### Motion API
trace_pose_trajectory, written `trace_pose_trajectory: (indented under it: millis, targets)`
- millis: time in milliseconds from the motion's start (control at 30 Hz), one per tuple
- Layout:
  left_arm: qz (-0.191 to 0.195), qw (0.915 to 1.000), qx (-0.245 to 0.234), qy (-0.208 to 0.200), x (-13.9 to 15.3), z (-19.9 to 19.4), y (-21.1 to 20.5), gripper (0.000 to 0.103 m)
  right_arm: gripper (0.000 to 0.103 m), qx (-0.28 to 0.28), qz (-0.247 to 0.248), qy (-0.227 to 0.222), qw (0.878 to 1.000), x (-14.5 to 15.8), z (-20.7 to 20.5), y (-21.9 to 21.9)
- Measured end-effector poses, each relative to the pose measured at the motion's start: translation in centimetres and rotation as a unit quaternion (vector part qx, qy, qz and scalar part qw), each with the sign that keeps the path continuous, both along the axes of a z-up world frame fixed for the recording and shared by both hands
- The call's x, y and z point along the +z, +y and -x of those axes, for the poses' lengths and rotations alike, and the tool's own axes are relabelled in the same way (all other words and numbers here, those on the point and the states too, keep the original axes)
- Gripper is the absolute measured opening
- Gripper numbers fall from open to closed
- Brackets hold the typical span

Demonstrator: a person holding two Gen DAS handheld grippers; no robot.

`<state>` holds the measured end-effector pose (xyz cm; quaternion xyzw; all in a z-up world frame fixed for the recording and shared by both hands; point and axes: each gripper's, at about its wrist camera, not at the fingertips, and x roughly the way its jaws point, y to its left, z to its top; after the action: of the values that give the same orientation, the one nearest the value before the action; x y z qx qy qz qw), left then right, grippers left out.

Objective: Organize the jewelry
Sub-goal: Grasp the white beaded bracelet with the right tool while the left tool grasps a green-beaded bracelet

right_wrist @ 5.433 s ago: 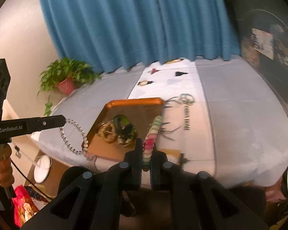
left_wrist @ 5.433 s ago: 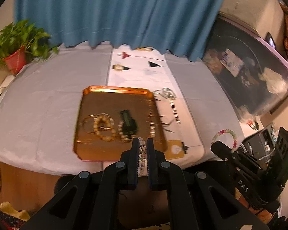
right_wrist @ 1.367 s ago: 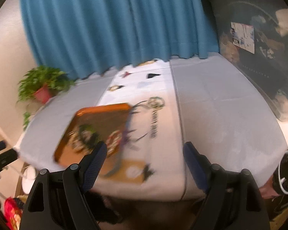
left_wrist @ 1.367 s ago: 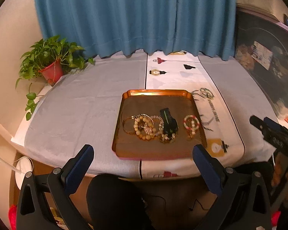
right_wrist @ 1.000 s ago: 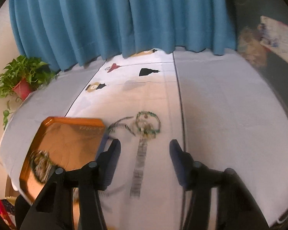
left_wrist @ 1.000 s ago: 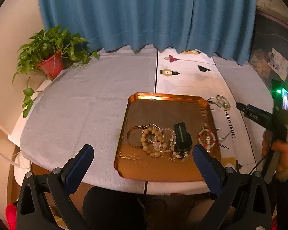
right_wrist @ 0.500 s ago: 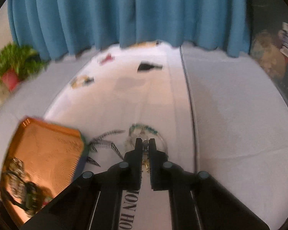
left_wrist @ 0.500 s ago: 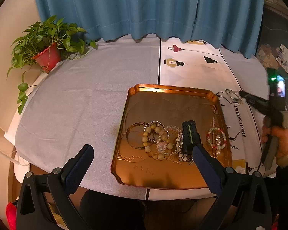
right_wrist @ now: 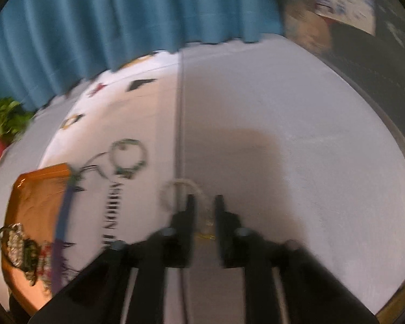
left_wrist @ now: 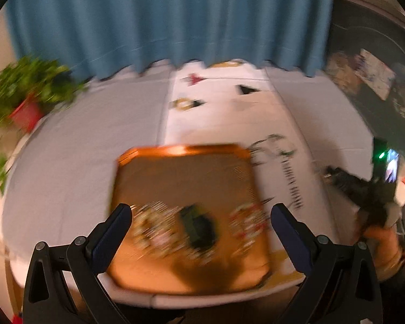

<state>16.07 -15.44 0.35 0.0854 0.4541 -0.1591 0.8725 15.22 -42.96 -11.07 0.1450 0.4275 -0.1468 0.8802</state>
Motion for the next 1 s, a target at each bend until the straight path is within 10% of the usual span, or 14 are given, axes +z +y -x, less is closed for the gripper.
trace_pose_trajectory:
  millis: [67,533,1000]
  targets:
    - [-0.001,0.9995,-0.027,0.013,-0.1,-1.7,-3.1,0.102,0.072,-0.009,-0.004,-0.023,1.000,0.1,0.6,-0.3]
    - [-0.031,0.9740,-0.055,0.218,-11.0,-15.3,-17.5,0.098,0.072,0.009,0.057,0.001,0.998,-1.6,0.0,-2.2]
    - [-0.049,0.9715,0.026,0.231,-14.4,-17.6,-16.5,0.097,0.073,0.038,0.068,0.011,0.997,-1.7,-0.7,-1.7]
